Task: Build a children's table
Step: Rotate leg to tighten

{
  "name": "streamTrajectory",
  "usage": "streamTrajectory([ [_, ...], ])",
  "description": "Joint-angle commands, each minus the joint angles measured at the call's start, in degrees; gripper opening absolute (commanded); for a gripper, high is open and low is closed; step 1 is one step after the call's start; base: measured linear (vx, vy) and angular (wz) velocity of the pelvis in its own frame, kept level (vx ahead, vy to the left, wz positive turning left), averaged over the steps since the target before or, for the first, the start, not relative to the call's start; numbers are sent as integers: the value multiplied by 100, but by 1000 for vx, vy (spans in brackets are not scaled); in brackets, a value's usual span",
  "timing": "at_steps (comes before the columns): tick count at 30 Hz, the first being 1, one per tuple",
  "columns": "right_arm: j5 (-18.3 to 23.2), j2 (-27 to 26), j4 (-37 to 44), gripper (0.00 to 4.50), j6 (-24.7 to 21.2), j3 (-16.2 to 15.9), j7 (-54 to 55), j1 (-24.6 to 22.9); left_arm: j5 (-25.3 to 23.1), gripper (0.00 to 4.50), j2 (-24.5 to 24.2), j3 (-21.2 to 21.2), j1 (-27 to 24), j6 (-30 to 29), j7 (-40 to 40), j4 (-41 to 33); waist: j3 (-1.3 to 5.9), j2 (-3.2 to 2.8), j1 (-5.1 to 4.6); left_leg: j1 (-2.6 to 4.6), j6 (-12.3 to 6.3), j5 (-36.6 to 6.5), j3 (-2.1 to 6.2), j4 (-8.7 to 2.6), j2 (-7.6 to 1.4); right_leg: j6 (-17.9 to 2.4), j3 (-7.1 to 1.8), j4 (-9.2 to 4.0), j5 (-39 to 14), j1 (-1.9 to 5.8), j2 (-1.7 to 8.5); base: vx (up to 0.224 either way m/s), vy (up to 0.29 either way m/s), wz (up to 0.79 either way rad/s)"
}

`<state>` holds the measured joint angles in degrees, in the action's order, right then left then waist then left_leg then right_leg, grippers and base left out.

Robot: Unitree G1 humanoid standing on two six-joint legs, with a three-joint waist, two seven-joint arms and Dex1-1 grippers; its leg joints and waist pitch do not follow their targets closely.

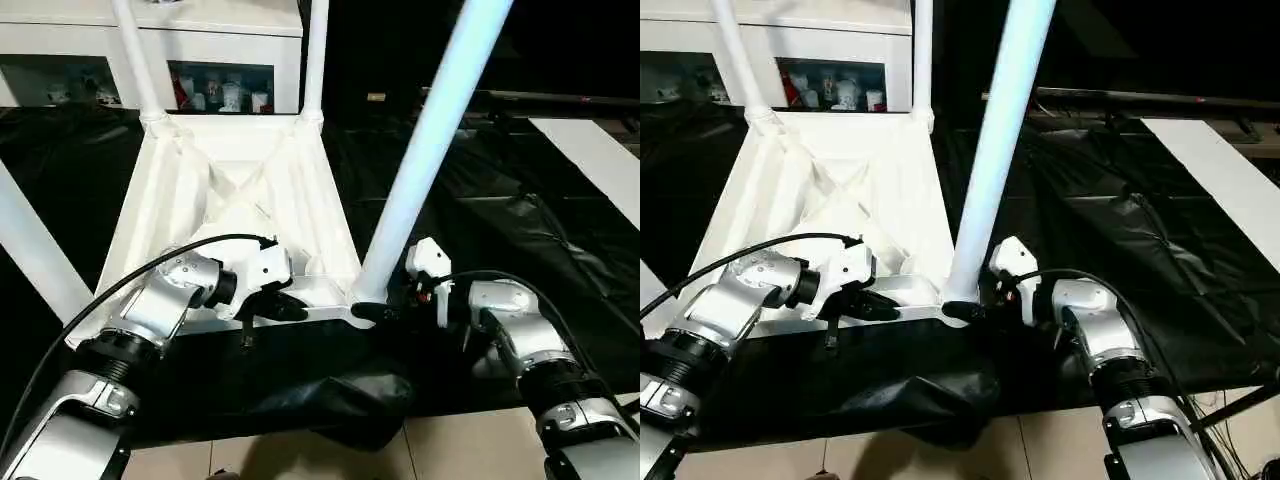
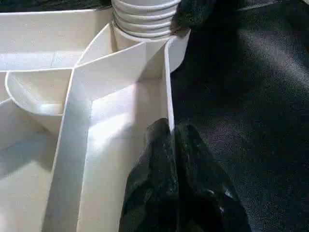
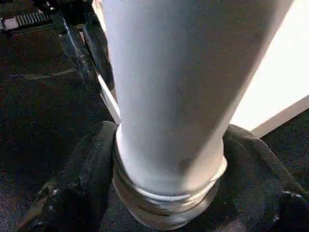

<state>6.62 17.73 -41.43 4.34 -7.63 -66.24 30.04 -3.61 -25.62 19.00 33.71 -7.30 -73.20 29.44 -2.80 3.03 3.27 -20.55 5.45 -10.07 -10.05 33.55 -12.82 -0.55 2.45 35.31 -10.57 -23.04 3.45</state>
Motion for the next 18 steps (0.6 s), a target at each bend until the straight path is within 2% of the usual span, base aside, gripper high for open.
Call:
streamTrajectory([
  [1,20,57,-109,300,32,44,31,112,-218,0,-66,461,-204,-114,-323,119,339,-27,-13,48,-141,-1344,-29,-386,-50,-1274,-208,-423,-1266,250,352,0,0,0],
  [5,20,51,-200,274,45,58,-10,104,-210,0,-88,472,-217,-170,-362,104,338,-23,-18,49,-150,-1327,-33,-384,-51,-1296,-209,-421,-1228,249,353,0,0,0],
  [8,-22,-102,-566,273,84,252,676,181,-261,0,3,416,-215,-349,-83,189,326,-30,-35,52,-116,-1435,-29,-392,-49,-1288,-207,-439,-1404,230,358,0,0,0],
  [10,-46,-201,-774,272,79,367,1135,240,-313,0,106,361,-180,-460,199,294,283,-36,-74,63,-19,-1686,-20,-419,-44,-1200,-201,-475,-1823,195,350,0,0,0],
  [11,-30,-342,-956,272,8,497,1632,291,-352,0,284,278,-112,-601,579,445,264,-3,-107,82,69,-1937,0,-427,-37,-1079,-192,-520,-2327,186,361,0,0,0],
  [12,-24,-376,-996,272,-12,528,1748,302,-361,0,329,257,-94,-635,673,483,263,-9,-130,107,125,-2150,32,-432,-28,-928,-176,-569,-2749,173,369,0,0,0],
  [13,3,-650,-1214,272,-129,701,2549,385,-456,0,634,154,63,-777,1327,758,263,22,-179,99,147,-2213,29,-424,-22,-841,-175,-592,-2926,154,360,0,0,0],
  [14,3,-650,-1214,272,-129,701,2549,385,-456,0,634,154,63,-777,1327,758,274,-6,-164,110,180,-2209,57,-426,-15,-801,-165,-595,-2982,154,383,0,0,0],
  [15,0,-817,-1320,272,-182,776,3027,446,-510,0,814,95,167,-826,1729,924,281,4,-185,101,176,-2290,80,-438,-21,-734,-147,-611,-3075,161,376,0,0,0],
  [16,-3,-1149,-1517,272,-259,900,3898,584,-570,0,1159,-25,370,-974,2429,1228,266,15,-218,80,182,-2305,61,-437,-12,-714,-153,-620,-3101,138,357,0,0,0],
  [17,-3,-1172,-1530,272,-264,907,3953,594,-572,0,1181,-32,383,-988,2469,1247,282,3,-214,123,241,-2424,98,-433,0,-621,-121,-639,-3234,108,362,0,0,0],
  [18,3,-1271,-1584,272,-271,934,4162,646,-573,0,1278,-63,440,-1050,2631,1325,280,9,-221,133,223,-2501,94,-428,2,-591,-111,-655,-3281,104,352,0,0,0],
])
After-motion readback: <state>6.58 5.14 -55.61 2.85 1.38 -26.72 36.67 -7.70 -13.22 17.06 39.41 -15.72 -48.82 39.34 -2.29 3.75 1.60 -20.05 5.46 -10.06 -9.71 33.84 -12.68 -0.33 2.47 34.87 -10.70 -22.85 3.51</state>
